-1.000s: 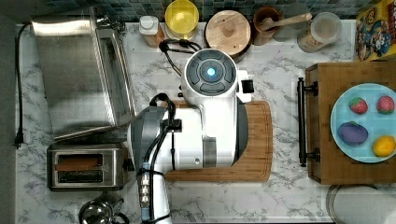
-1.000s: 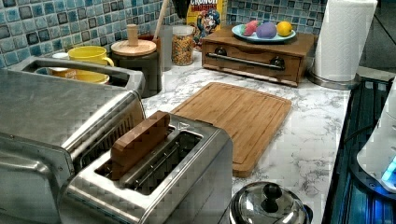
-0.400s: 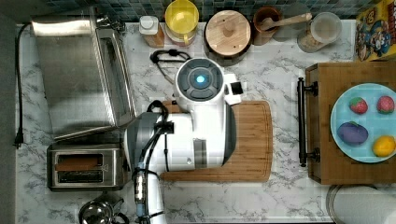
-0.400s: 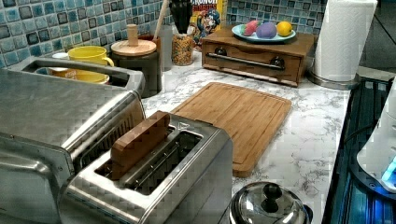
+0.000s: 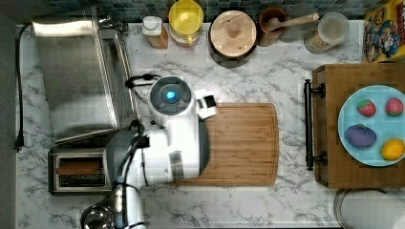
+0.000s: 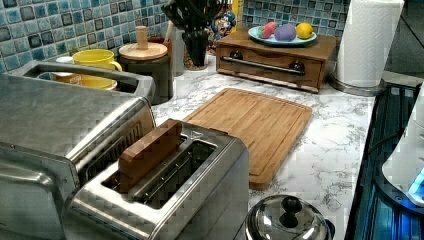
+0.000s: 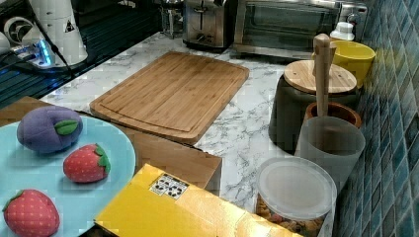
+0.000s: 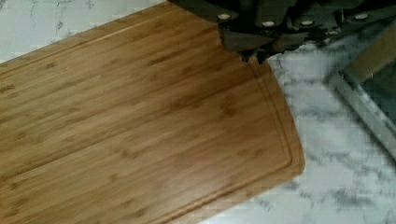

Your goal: Turn on the toaster.

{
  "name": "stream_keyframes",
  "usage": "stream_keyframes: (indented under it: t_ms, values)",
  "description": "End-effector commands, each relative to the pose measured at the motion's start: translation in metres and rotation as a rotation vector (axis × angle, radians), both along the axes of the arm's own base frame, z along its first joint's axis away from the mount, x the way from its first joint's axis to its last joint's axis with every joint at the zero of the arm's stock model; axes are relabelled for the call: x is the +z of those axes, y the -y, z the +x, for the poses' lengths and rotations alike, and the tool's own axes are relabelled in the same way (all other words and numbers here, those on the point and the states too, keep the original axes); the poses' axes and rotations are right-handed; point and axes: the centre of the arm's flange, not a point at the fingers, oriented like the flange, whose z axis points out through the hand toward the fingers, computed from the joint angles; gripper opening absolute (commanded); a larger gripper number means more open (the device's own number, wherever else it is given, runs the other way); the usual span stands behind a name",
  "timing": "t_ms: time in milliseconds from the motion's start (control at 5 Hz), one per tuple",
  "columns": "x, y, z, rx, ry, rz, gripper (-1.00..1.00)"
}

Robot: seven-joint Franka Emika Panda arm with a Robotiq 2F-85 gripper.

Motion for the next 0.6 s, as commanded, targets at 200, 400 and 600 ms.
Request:
stream_keyframes:
  t_ms: [200,400,600]
  values:
    - [0.006,-0.078,-0.072,0.276,0.030,0.022,-1.00]
    - [0.007,-0.090,-0.093,0.338,0.048,0.043,-1.00]
    - [0.014,-0.105,-0.109,0.393,0.072,0.106,-1.00]
